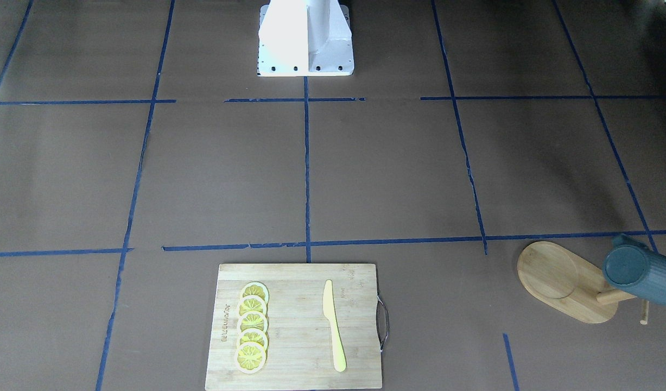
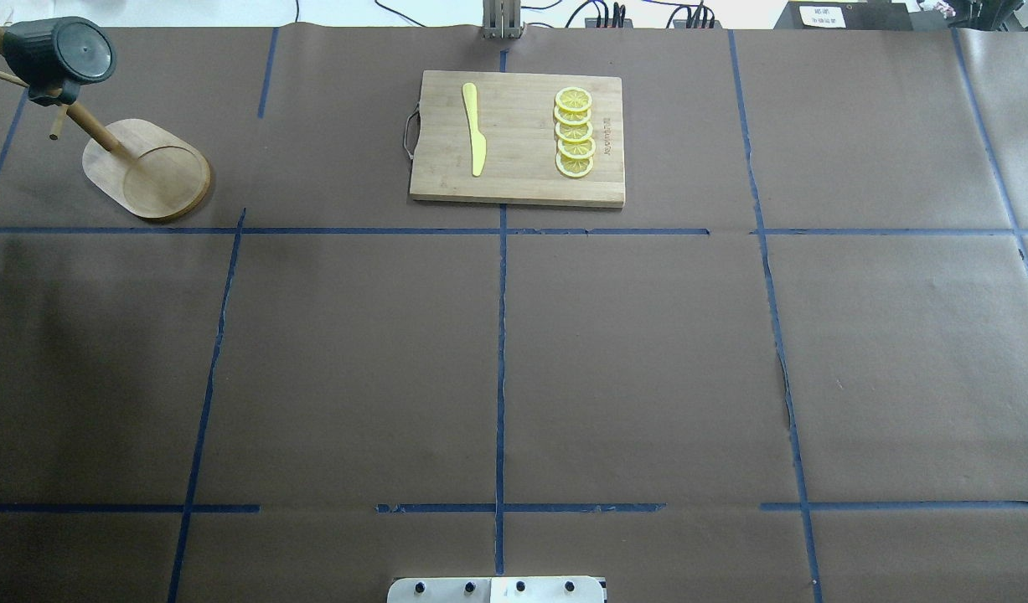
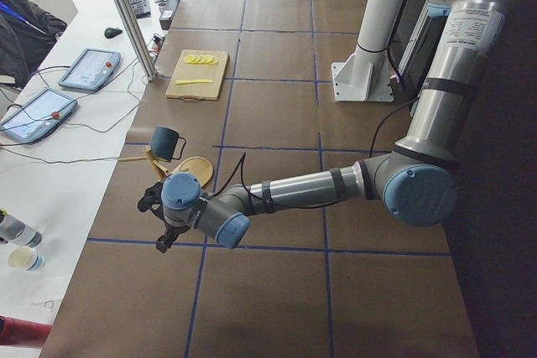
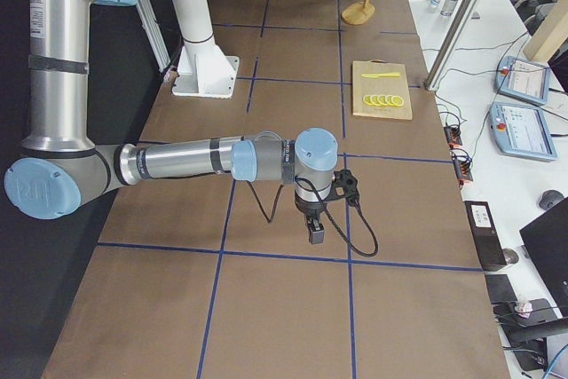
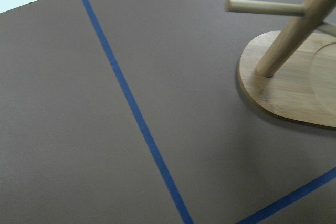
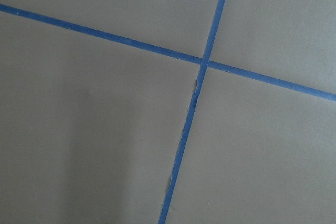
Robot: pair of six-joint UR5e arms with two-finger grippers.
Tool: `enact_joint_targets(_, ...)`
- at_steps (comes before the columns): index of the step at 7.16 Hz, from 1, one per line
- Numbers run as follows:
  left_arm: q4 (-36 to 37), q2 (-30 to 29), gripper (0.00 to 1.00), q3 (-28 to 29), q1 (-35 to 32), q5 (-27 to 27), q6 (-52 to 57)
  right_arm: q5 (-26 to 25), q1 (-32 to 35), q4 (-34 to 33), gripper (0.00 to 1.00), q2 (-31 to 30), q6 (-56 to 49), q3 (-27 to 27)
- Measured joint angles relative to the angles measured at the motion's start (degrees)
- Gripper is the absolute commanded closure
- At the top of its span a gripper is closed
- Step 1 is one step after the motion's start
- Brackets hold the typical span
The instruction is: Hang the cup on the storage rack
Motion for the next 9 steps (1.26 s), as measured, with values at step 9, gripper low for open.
enact_joint_targets(9, 36.2, 18.0, 0.00, -28.4, -5.3, -4.1, -4.4, -0.2, 0.0, -0.4, 0.00, -0.4, 0.8, -0.1)
